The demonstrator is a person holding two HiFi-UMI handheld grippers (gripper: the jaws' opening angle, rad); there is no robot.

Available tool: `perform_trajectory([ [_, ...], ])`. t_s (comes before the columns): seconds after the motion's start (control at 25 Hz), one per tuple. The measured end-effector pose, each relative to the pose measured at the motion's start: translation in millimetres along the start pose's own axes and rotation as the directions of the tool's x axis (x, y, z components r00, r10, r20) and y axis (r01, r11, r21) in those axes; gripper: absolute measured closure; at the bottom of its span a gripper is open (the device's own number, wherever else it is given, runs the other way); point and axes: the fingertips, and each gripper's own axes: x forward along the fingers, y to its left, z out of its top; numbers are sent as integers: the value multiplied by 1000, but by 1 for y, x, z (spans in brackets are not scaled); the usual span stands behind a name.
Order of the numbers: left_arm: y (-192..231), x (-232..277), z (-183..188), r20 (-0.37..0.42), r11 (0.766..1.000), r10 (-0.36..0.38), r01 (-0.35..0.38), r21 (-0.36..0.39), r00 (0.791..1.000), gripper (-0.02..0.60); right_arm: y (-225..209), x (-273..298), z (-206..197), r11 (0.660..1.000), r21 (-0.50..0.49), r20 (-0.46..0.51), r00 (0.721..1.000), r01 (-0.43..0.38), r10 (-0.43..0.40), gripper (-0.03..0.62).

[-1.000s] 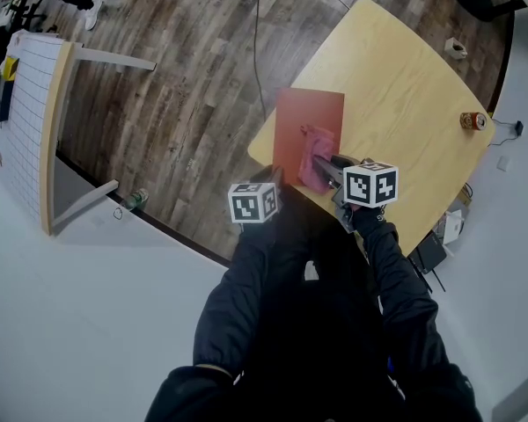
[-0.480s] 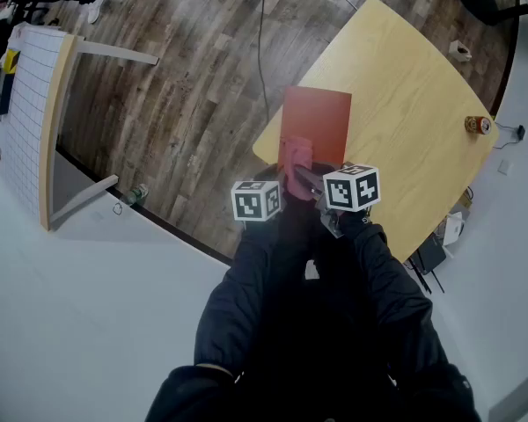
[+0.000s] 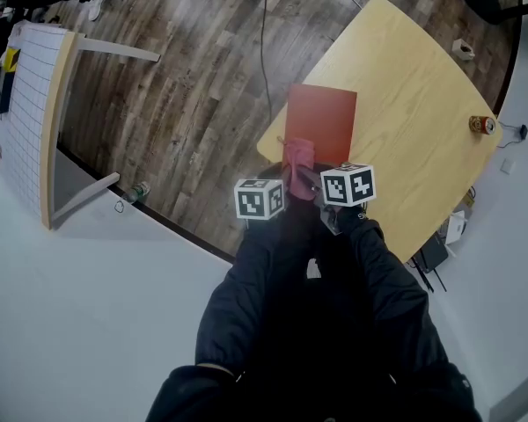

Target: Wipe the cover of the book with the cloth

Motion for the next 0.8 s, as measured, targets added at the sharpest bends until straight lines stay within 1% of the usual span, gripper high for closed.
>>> perform_trajectory([
  [0.24, 0, 0, 1, -1, 1000, -5, 5, 1, 1000, 483, -14, -6, -4, 999, 2, -8, 999, 52, -52, 517],
  [0.48, 0, 0, 0, -4, 1000, -2, 2, 6, 1000, 483, -24, -15, -6, 997, 19, 3, 998, 69, -69, 517],
  [0.64, -1, 1, 0, -4, 1000, 0, 0, 9, 1000, 483, -30, -23, -8, 997, 37, 18, 998, 65, -66, 517],
  [0.8, -3, 1, 0, -5, 1000, 1, -1, 13, 1000, 483, -41, -35, -11, 996, 37, 28, 996, 86, -87, 517],
])
